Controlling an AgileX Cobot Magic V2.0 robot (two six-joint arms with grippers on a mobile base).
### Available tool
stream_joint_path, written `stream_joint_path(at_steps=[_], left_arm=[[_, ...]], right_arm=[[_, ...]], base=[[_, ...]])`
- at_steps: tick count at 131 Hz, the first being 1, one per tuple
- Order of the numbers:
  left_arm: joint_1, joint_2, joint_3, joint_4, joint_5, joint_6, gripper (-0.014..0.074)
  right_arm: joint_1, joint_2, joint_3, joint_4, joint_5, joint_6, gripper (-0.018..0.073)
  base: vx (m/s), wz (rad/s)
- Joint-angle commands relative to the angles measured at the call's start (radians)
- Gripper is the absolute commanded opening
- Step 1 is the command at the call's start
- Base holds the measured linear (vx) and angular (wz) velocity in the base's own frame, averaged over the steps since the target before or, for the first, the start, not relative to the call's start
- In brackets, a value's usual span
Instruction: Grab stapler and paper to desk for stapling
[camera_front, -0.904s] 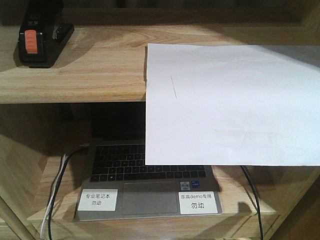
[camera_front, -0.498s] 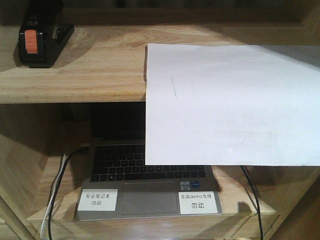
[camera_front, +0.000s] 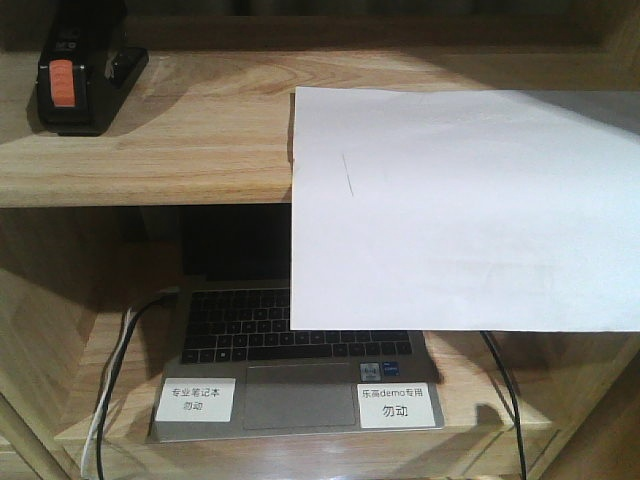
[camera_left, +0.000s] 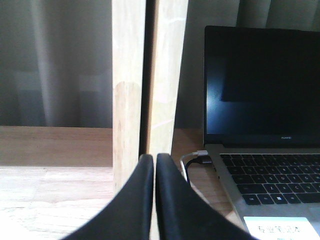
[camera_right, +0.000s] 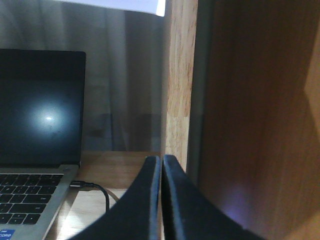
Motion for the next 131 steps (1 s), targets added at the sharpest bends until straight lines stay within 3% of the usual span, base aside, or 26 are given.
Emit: stream_joint_path(at_steps=[1, 62, 86, 114, 131], left_arm=[[-0.003, -0.015, 0.011, -0.008, -0.077, -0.008, -0.0006], [-0.003, -0.015, 0.011, -0.008, -0.114, -0.010, -0.0006], [-0.003, -0.015, 0.011, -0.007, -0.242, -0.015, -0.0006], [-0.003, -0.015, -0.009, -0.008, -0.525, -0.015, -0.0006], [-0.003, -0.015, -0.101, -0.008, -0.555, -0.016, -0.0006]], right_arm=[[-0.004, -0.010, 0.004, -0.003, -0.074, -0.007, -0.0005], [-0.004, -0.010, 0.004, 0.002, -0.084, -0.001, -0.0005], [-0.005, -0.010, 0.003, 0.008, -0.195, 0.022, -0.0005], [-0.005, -0.010, -0.012, 0.008, -0.413, 0.028, -0.0005], [-0.005, -0.010, -0.084, 0.003, -0.417, 0.022, -0.0005]], base=[[0.00, 0.00], [0.00, 0.00], [0.00, 0.00], [0.00, 0.00], [0.00, 0.00]])
